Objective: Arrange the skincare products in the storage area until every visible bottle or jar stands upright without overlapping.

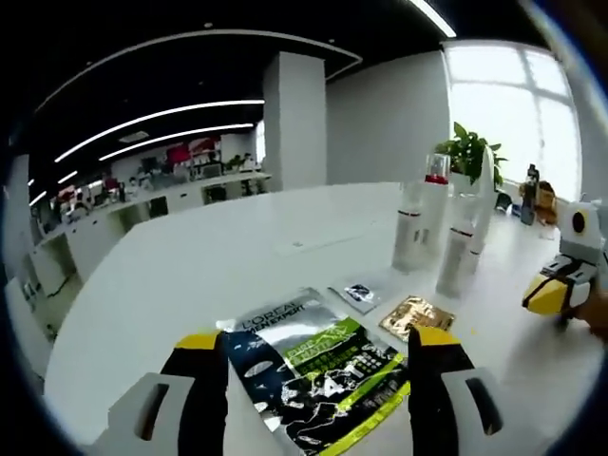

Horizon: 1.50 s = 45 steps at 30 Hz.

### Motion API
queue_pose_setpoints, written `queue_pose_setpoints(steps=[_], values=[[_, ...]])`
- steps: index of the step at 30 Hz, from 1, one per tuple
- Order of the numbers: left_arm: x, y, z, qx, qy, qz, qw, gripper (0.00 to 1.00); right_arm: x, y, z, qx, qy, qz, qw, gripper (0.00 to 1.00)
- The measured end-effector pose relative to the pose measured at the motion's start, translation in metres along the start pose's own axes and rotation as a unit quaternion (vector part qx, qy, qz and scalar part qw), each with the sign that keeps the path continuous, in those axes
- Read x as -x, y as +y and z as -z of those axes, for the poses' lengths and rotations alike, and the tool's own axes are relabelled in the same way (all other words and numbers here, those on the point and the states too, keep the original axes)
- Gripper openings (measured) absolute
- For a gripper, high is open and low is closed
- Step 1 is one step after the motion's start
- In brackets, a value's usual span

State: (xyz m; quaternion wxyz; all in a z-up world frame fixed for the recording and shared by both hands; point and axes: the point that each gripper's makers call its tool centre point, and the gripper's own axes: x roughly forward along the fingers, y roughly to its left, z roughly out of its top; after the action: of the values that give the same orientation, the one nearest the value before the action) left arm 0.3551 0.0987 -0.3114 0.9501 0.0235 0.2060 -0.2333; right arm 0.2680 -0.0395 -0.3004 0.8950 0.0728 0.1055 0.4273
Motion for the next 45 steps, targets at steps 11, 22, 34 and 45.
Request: queue_pose_setpoints(steps=[11,22,34,45], values=[[0.06,-0.046,-0.034,0.0,-0.107,0.02,0.9941,0.96,-0.002,0.007,-0.01,0.051,-0.01,-0.012,0.9986,0.05],[0.13,-0.079,-0.045,0.075,-0.142,0.095,0.9824,1.0,0.01,0.041,-0.04,0.089,-0.04,-0.03,0.9948,0.7],[0.175,-0.1,-0.045,0.008,-0.157,0.106,0.9819,1.0,0.051,0.092,-0.074,0.172,-0.065,0.002,0.983,1.0],[0.23,-0.056,-0.039,0.025,-0.202,-0.001,0.979,1.0,0.128,0.067,-0.065,0.171,-0.053,0.105,0.9781,1.0]])
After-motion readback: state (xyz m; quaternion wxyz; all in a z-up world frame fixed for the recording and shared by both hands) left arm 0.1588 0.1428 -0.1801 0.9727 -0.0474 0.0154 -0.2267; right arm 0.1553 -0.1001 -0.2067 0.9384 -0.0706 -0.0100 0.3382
